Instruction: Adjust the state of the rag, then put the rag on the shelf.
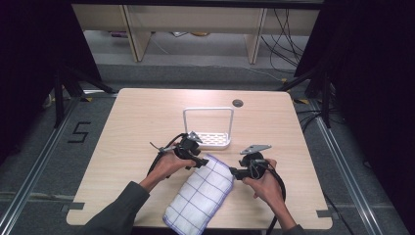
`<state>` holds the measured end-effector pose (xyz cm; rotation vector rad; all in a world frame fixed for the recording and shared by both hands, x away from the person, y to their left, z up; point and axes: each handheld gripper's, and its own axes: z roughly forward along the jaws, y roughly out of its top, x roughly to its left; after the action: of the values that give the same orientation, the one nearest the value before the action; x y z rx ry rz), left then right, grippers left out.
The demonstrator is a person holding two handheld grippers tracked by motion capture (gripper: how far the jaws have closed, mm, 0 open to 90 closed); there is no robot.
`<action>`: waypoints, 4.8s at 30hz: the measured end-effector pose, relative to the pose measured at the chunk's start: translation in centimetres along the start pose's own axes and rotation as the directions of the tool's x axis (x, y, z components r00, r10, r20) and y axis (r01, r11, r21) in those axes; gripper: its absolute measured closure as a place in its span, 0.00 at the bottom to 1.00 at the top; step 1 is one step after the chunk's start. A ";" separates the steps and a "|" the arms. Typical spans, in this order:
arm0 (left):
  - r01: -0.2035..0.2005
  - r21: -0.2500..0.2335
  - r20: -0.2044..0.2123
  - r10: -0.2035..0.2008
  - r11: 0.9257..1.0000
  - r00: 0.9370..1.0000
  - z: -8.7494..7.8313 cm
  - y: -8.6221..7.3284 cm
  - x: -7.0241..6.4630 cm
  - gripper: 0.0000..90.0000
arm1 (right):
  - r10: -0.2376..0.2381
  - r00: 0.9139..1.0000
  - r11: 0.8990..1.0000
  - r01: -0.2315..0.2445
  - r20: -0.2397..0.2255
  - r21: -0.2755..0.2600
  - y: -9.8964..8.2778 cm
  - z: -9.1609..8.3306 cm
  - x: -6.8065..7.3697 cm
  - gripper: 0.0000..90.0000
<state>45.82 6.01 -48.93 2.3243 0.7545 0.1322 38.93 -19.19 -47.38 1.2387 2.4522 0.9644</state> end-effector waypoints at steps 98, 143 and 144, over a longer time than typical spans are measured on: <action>-0.136 -0.398 -0.109 0.101 0.907 0.989 -20.4 6.4 -2.9 0.96 | -0.256 0.966 0.899 0.255 0.045 -0.355 13.5 -11.7 2.8 0.95; -0.047 -0.467 -0.151 -0.027 0.883 0.988 -23.2 12.8 2.1 0.96 | -0.208 0.977 0.892 0.206 0.041 -0.402 21.0 -12.5 0.3 0.95; -0.041 -0.469 -0.149 -0.033 0.882 0.988 -23.1 12.9 2.2 0.96 | -0.197 0.980 0.891 0.193 0.034 -0.410 21.1 -12.5 0.2 0.95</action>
<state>47.27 12.83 -23.31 1.8620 0.6999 0.4518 46.26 -15.67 -24.27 0.8297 2.1661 1.3378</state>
